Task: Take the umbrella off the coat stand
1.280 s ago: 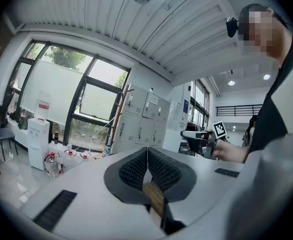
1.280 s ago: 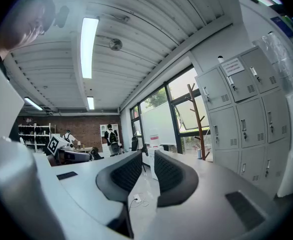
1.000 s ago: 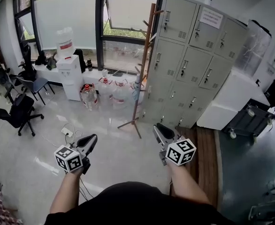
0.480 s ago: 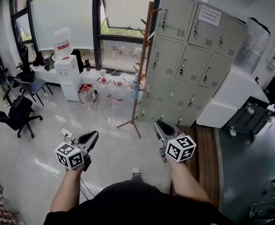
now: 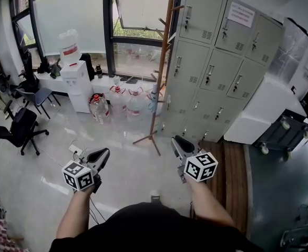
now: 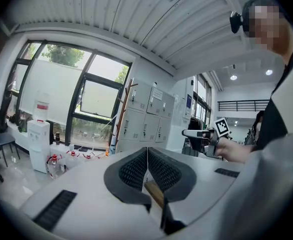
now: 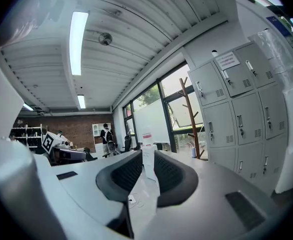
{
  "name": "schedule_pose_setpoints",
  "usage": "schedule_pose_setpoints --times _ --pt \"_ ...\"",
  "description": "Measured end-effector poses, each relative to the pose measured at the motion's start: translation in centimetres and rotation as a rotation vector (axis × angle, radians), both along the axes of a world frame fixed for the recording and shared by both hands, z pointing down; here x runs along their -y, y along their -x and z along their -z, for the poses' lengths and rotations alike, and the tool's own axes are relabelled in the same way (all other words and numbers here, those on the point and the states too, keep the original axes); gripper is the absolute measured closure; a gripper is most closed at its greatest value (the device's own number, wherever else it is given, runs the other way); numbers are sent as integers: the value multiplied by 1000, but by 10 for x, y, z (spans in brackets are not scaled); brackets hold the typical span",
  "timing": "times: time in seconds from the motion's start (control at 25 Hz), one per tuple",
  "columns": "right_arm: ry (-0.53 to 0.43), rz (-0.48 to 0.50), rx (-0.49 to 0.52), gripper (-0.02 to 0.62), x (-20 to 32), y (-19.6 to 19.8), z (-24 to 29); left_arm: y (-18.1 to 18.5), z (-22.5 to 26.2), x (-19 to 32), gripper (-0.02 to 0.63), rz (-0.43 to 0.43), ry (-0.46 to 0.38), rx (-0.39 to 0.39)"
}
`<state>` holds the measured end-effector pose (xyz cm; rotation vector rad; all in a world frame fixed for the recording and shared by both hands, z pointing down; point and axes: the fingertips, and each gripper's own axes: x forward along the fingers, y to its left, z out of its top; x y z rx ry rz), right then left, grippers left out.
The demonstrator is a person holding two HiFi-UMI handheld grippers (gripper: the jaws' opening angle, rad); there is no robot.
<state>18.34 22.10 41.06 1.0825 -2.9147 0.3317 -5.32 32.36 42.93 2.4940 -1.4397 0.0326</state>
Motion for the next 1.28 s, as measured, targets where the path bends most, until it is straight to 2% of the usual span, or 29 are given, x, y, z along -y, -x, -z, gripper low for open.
schedule_pose_setpoints --times 1.0,1.28 --pt "60 40 -41 506 173 28 -30 28 -36 158 581 57 86 -14" --pt "62 66 -48 506 210 29 -30 21 -33 193 581 67 91 -14"
